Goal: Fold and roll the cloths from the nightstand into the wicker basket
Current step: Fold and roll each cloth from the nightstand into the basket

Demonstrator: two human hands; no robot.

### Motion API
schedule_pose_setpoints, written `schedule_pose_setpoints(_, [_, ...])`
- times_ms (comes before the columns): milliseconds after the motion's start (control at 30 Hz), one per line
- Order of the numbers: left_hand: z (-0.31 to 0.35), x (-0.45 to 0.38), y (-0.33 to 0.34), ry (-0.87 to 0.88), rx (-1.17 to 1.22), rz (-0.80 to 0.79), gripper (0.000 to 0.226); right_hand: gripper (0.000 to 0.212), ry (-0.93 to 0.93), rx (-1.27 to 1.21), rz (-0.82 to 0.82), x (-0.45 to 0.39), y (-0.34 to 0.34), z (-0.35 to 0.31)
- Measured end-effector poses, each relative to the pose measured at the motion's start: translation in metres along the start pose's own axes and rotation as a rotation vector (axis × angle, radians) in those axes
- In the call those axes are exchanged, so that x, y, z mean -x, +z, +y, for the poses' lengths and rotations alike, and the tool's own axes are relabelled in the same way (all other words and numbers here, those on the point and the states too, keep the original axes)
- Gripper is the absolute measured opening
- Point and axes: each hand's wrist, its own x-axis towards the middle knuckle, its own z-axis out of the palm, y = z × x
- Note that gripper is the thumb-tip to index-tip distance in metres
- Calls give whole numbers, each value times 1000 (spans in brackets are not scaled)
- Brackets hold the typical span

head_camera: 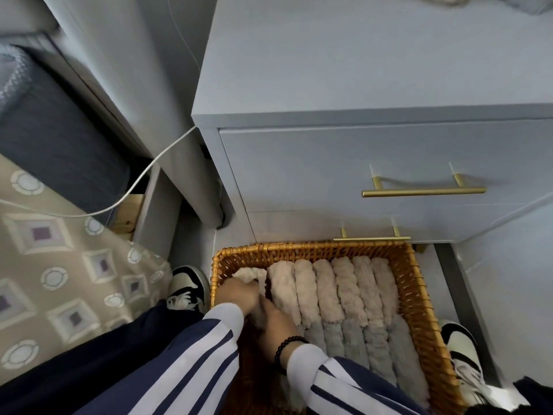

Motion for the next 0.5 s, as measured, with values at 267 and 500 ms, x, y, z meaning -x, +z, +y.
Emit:
schedule_pose_setpoints(267, [9, -19, 14, -59, 97, 78, 35, 65, 7, -102, 12, -27, -2, 11])
schedule_pose_setpoints(500, [13, -38, 24, -41, -67, 49, 40, 90, 47, -76, -28, -39, 14, 9])
